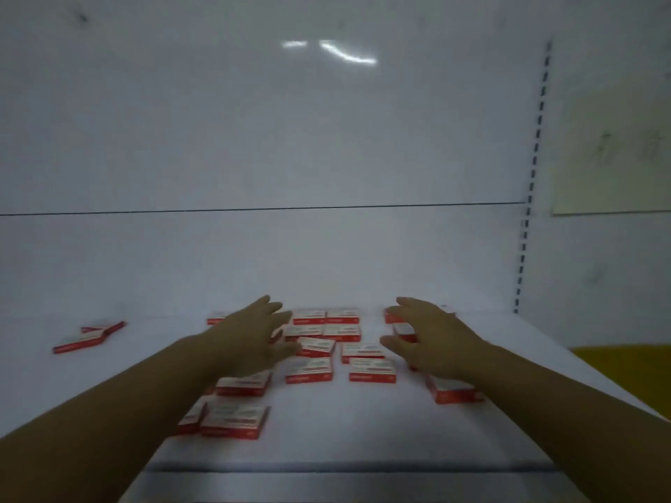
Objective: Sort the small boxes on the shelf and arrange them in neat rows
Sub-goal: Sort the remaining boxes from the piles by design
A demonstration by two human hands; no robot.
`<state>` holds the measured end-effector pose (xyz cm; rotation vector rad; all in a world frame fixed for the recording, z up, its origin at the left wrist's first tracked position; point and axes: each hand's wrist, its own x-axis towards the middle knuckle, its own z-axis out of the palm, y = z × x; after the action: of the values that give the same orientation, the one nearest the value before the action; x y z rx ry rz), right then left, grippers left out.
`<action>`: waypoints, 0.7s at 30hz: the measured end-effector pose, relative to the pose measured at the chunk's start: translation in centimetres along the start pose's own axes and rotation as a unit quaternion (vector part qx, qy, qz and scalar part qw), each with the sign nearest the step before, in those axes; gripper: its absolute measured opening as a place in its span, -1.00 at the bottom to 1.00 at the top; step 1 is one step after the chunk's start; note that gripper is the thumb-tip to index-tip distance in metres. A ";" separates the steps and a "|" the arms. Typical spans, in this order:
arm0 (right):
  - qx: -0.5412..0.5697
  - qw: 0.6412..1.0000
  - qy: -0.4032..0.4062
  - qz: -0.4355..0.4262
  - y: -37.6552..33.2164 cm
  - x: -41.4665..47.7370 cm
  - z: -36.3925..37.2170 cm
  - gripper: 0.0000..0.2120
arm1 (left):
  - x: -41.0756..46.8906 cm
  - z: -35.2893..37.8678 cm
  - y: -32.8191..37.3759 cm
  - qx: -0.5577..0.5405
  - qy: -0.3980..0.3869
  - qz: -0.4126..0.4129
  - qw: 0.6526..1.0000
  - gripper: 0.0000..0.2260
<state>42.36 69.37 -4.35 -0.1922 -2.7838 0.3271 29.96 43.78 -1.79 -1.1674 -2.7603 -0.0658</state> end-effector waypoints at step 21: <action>-0.023 0.974 -0.143 -0.172 -34.6 17.0 14.9 -0.44 | -15.0 4.9 -34.7 -0.094 0.039 -0.189 0.977 -0.47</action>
<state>18.13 35.86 -4.22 0.3518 -3.0355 0.2170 14.85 9.41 -8.32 -0.6380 -2.9140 -0.4126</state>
